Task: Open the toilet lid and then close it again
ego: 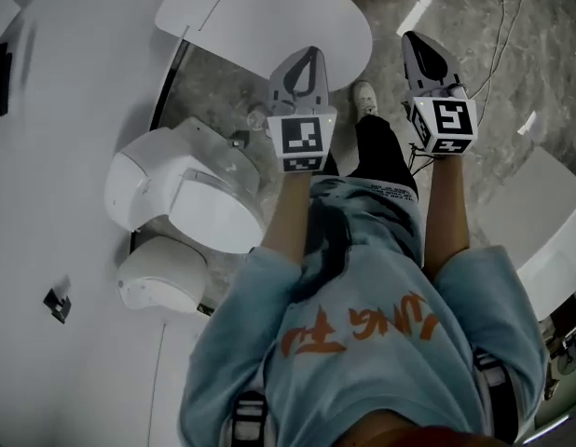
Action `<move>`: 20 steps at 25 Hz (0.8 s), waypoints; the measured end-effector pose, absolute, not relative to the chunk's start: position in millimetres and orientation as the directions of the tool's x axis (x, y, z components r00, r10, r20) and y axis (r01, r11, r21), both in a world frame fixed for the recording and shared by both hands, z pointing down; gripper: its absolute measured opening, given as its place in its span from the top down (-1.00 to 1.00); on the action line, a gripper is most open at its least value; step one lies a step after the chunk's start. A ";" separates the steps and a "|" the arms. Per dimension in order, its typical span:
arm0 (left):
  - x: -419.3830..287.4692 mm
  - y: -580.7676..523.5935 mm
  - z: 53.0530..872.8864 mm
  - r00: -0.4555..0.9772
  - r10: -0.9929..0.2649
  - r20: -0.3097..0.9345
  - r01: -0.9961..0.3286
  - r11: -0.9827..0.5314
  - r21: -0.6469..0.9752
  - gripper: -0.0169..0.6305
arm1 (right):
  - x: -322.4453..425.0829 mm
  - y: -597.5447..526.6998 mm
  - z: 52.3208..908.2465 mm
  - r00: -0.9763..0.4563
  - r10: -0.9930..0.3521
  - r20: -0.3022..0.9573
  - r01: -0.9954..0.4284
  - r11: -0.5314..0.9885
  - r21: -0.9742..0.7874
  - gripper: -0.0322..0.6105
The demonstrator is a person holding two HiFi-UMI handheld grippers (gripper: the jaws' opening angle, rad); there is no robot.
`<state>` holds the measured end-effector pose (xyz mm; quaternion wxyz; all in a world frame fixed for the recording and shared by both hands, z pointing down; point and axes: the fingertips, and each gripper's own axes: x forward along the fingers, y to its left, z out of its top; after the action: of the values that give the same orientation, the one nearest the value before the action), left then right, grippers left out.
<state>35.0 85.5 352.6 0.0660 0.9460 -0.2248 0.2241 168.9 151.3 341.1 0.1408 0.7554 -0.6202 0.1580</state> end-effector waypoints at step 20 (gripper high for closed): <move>56.9 115.8 563.7 0.587 -0.360 0.725 -0.562 -0.826 0.045 0.86 | 161.6 116.4 554.9 -0.225 -0.725 0.651 -0.965 0.256 -0.048 0.85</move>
<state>56.9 115.8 563.7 0.1358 0.8804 -0.2617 0.3714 161.6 116.4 554.9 0.2618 0.5649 -0.7481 0.2297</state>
